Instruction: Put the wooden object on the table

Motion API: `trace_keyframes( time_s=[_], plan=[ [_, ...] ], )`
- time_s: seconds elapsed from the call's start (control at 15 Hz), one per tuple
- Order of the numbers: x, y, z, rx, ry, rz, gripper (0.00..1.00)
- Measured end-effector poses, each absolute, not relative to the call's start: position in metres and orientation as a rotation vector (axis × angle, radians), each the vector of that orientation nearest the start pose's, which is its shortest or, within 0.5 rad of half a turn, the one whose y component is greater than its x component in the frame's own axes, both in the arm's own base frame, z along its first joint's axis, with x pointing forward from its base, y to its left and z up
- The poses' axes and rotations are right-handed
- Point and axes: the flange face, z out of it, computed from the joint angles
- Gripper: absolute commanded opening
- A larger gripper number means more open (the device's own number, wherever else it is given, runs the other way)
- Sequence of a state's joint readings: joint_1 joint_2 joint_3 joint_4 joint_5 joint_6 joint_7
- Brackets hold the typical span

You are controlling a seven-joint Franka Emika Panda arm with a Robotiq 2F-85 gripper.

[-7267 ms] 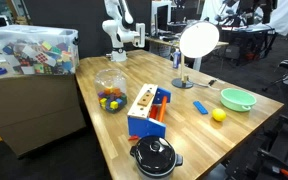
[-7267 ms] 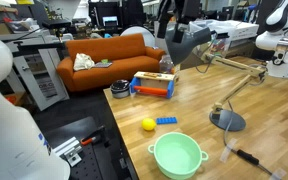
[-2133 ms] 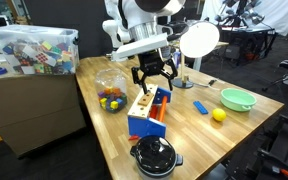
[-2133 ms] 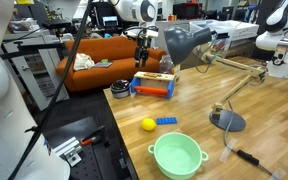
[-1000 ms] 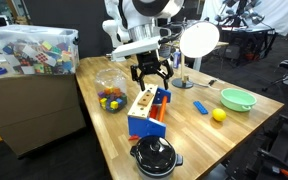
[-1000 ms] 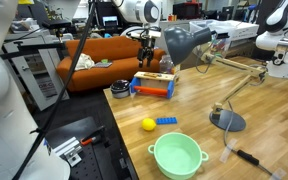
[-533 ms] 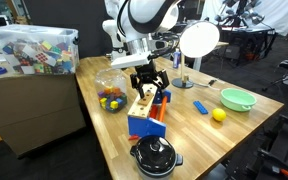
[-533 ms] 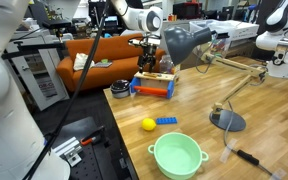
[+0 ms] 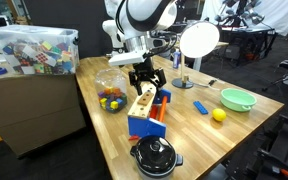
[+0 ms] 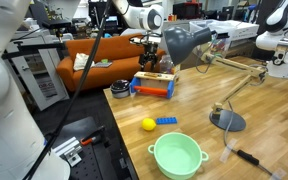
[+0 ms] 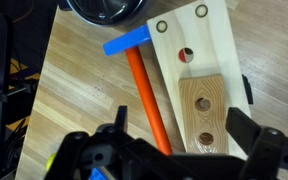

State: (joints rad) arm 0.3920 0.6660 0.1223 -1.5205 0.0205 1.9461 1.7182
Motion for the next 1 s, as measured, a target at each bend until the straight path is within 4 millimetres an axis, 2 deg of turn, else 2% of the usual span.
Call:
trace_keyframes(
  time_s=[0.33, 0.6, 1.0],
  plan=[
    [0.602, 0.326, 0.25, -2.688, 1.906, 0.314, 1.0],
    [0.615, 0.323, 0.239, -2.674, 1.921, 0.31, 1.0],
    [0.627, 0.325, 0.234, -2.656, 1.92, 0.299, 1.0]
  ],
)
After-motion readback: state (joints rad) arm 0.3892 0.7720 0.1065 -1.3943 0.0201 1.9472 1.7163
